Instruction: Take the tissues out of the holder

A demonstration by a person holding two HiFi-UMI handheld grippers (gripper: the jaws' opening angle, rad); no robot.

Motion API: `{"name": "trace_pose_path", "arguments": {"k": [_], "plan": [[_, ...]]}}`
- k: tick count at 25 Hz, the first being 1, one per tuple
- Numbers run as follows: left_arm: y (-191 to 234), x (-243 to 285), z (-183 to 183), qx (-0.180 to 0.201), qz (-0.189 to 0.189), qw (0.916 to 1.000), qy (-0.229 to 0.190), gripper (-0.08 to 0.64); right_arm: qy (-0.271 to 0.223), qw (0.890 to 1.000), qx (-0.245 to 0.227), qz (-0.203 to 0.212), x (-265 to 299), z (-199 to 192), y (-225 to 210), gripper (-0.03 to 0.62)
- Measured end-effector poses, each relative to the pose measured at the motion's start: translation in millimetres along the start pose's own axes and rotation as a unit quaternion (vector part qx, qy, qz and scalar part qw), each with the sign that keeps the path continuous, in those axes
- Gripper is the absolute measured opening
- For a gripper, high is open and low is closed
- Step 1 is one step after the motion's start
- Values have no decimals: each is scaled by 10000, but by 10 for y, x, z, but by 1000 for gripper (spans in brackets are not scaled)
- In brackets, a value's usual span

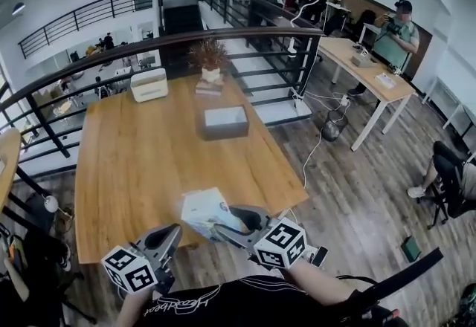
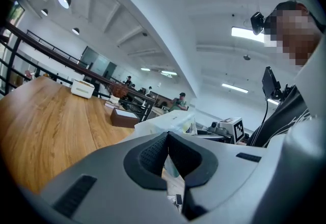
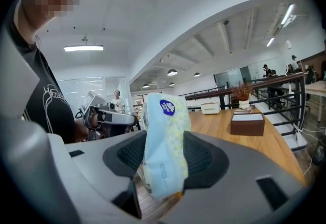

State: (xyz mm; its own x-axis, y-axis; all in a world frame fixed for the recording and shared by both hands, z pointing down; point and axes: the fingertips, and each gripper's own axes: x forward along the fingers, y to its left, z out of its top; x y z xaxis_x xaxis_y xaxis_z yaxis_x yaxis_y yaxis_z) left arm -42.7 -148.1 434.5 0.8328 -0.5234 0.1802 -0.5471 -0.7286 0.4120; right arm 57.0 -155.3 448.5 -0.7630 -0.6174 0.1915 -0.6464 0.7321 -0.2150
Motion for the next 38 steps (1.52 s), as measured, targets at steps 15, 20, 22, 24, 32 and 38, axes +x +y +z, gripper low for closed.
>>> {"name": "trace_pose_path", "arguments": {"k": [15,20,22,24,32,38], "plan": [[-1717,208,-501,-31,-29,10000,-38,12,-140,9996,218,105,-1730,-223,273,225],[-2310,114,-587,254,-55,9993,-273,12,-260,9995,-65,175,-2220,-234,540,225],[-2499,106,-686,265,-96,9992,-291,12,-297,9994,-102,122,-2413,-277,610,225],[-2660,69,-779,257,-106,9991,-314,12,-321,9994,-110,116,-2567,-327,689,225],[-3037,-132,-905,467,-75,9977,-491,12,-501,9986,-174,79,-2945,-427,973,225],[-3262,-178,-964,618,-160,9969,-453,12,-592,9978,-291,8,-3155,-418,1066,225]]}}
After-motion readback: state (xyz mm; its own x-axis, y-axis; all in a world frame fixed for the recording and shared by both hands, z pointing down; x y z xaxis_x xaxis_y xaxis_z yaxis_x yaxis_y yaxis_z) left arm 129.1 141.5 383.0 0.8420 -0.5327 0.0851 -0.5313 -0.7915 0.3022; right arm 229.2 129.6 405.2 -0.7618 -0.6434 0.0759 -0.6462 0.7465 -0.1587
